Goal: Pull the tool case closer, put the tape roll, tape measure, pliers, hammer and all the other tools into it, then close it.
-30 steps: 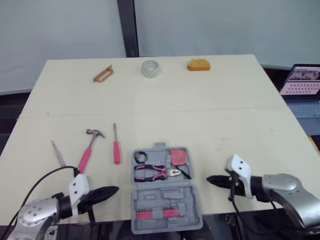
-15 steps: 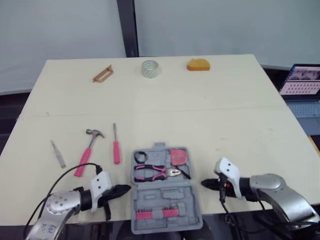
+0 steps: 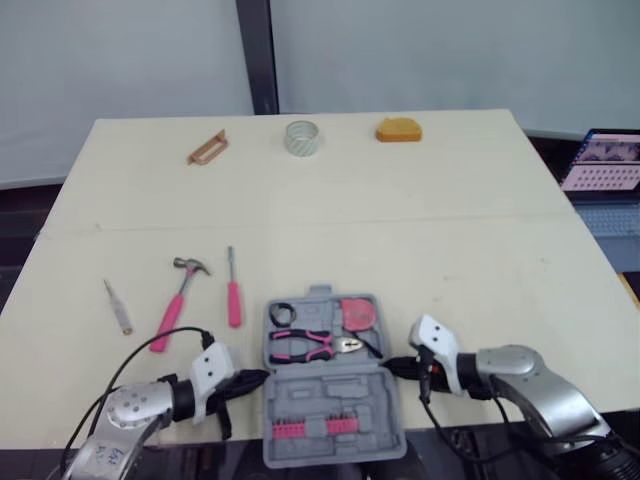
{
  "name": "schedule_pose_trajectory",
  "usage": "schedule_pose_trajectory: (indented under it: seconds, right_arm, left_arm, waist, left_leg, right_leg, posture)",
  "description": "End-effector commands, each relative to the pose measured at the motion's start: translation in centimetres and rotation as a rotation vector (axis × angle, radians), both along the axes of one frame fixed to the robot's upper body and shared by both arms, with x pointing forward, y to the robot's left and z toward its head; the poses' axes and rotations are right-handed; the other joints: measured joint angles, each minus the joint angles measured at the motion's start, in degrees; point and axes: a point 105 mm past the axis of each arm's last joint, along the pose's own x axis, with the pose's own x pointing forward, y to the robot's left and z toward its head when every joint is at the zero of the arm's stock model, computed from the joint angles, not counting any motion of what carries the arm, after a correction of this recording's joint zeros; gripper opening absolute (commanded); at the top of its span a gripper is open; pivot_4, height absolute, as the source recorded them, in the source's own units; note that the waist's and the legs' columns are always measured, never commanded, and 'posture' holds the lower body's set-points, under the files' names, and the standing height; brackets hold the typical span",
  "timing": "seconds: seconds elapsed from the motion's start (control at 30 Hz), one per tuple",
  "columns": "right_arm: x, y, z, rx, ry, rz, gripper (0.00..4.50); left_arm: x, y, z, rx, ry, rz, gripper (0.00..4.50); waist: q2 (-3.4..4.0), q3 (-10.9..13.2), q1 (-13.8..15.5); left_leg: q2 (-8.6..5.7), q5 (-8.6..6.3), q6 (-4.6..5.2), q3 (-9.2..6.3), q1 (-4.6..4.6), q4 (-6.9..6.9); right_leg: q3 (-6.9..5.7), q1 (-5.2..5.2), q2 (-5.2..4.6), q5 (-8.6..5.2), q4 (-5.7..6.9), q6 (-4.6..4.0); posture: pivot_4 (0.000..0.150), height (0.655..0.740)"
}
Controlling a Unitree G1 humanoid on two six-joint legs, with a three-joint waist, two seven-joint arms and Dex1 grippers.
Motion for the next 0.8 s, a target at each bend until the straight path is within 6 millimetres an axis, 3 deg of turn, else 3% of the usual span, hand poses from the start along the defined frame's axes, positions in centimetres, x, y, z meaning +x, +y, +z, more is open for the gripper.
schedule_pose_trajectory:
  seconds: [0.03,0.8]
  right_arm:
    - [0.0,0.5,0.4,0.009,-0.02,0.012,0.0]
    - [1.5,0.6,0.7,0.018,-0.058,-0.025,0.0]
  left_arm:
    - [0.0,-0.7,0.2,-0.008,-0.013,-0.024,0.01]
    - [1.9,-1.8,-0.1,-0.051,-0.033,0.008,0.01]
  waist:
    - [0.0,0.0,0.0]
    - [0.0,0.0,0.0]
  left_leg:
    - [0.0,0.0,0.0,0.0,0.0,0.0]
    - [0.0,0.0,0.0,0.0,0.01,0.08]
  right_leg:
    - [0.0,0.0,0.0,0.0,0.0,0.0]
    - [0.0,0.01,0.0,0.0,0.08,0.0]
  posture:
    - [0.15,0.74]
    - [0.15,0.74]
